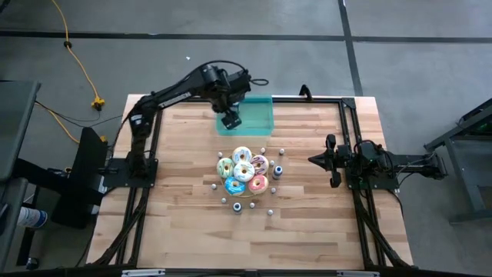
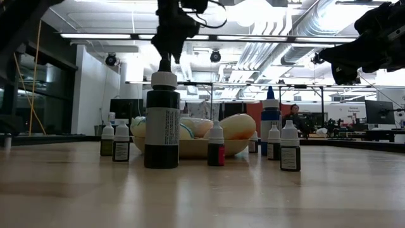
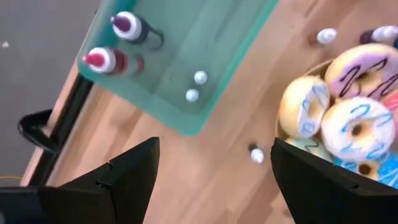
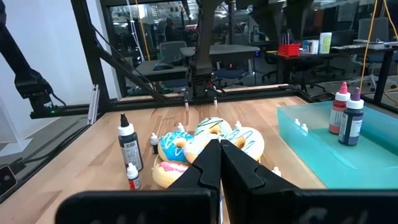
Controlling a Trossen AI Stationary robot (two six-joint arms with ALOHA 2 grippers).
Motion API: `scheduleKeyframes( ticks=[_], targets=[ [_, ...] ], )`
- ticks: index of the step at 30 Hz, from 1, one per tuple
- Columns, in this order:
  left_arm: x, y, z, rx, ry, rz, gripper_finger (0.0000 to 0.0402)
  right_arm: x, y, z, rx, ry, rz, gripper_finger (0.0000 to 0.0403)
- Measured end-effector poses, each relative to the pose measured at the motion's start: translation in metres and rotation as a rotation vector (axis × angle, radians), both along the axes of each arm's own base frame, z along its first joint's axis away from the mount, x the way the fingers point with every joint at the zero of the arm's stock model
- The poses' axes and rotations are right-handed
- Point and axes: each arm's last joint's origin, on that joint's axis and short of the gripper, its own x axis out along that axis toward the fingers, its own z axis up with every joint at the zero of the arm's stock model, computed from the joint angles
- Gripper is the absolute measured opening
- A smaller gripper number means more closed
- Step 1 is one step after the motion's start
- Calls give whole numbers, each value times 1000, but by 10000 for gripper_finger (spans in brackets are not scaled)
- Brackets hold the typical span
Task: Pick & Place food coloring
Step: Put the small purple food coloring bottle into the green container
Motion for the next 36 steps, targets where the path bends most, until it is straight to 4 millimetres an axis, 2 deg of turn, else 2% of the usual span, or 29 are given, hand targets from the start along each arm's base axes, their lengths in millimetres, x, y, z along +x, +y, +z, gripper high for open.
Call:
scheduleKeyframes(
  ticks=[5,10,16,24,30,36],
  targets=[
    [-21,-19,-8,0,-4,-30,293,0,0,0,0,0,0,0],
    [-42,-37,-34,7,-24,-74,293,0,0,0,0,0,0,0],
    [-65,-54,-76,17,-22,-341,293,0,0,0,0,0,0,0],
    [-73,-58,-120,66,-14,-743,293,0,0,0,0,0,0,0],
    [-77,-52,-141,150,25,-1019,293,0,0,0,0,0,0,0],
    [-78,-50,-156,166,-62,-1219,293,0,0,0,0,0,0,0]
  ],
)
